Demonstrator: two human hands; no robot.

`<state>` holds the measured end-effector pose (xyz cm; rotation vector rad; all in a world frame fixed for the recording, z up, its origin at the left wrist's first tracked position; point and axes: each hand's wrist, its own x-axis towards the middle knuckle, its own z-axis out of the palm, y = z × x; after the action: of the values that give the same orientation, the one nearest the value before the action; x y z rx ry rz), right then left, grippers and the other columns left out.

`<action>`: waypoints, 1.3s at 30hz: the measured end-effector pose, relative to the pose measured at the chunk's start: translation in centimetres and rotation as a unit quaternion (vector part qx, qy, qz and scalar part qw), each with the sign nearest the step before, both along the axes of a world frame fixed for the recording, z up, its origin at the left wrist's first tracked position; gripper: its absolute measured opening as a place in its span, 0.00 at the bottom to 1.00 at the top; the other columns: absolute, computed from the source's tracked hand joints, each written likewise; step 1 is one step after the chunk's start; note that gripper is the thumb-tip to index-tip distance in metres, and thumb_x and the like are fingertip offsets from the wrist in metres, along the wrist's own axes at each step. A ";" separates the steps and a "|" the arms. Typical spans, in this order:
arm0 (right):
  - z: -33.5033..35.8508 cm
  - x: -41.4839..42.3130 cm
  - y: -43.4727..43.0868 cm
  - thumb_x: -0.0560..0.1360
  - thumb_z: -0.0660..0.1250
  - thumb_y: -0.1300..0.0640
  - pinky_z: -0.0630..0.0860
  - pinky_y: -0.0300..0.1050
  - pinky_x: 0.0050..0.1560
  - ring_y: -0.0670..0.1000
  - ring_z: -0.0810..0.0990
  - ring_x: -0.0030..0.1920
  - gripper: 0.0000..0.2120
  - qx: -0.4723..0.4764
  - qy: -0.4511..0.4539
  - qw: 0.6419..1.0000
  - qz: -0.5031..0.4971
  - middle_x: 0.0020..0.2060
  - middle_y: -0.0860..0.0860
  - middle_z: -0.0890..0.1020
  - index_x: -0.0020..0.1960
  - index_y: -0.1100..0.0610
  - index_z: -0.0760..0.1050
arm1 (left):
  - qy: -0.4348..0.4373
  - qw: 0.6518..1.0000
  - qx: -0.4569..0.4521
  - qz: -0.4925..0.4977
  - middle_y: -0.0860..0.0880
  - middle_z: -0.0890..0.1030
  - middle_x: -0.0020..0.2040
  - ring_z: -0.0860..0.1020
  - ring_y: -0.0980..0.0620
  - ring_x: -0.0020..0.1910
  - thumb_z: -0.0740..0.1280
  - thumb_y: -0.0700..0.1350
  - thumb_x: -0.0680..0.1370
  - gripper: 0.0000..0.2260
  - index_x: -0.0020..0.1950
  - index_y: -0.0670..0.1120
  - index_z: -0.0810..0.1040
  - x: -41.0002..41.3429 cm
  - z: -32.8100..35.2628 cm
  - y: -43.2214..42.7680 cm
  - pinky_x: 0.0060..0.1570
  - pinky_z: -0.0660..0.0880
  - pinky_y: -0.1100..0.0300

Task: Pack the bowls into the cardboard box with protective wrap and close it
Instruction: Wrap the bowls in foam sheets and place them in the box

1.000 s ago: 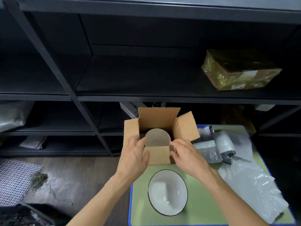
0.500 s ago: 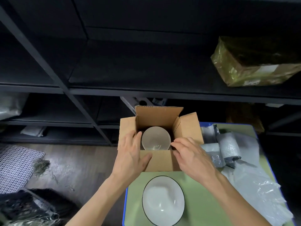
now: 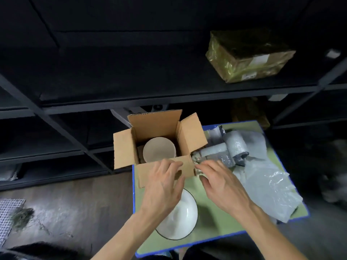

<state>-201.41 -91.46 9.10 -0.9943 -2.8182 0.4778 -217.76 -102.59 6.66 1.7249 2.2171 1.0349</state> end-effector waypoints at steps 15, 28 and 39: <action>-3.5 15.9 1.0 0.82 0.58 0.52 0.69 0.43 0.64 0.51 0.70 0.66 0.20 -0.100 -0.098 0.969 -0.202 0.67 0.46 0.73 0.74 0.51 0.67 | 0.039 0.968 -0.158 -0.192 0.46 0.79 0.55 0.76 0.44 0.54 0.58 0.54 0.79 0.20 0.65 0.46 0.78 12.1 -1.3 7.3 0.56 0.72 0.53; -6.9 25.0 8.9 0.81 0.61 0.48 0.69 0.48 0.65 0.54 0.67 0.67 0.21 -0.137 -0.175 0.932 -0.286 0.67 0.49 0.72 0.72 0.52 0.68 | 0.060 0.904 -0.381 -0.182 0.42 0.71 0.64 0.71 0.43 0.63 0.58 0.58 0.82 0.23 0.70 0.45 0.69 20.5 -6.6 16.8 0.63 0.71 0.50; -8.9 24.1 12.0 0.77 0.67 0.45 0.70 0.48 0.61 0.55 0.67 0.64 0.29 -0.151 -0.214 0.925 -0.274 0.62 0.53 0.71 0.72 0.55 0.63 | -0.026 0.923 -0.373 -0.095 0.45 0.81 0.54 0.80 0.42 0.51 0.61 0.38 0.77 0.18 0.67 0.49 0.67 21.5 -8.0 17.9 0.49 0.77 0.49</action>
<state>-177.29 -79.49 0.23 -2.0940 -2.6469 0.6983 -196.30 -84.72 -1.32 1.4712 1.9670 0.1330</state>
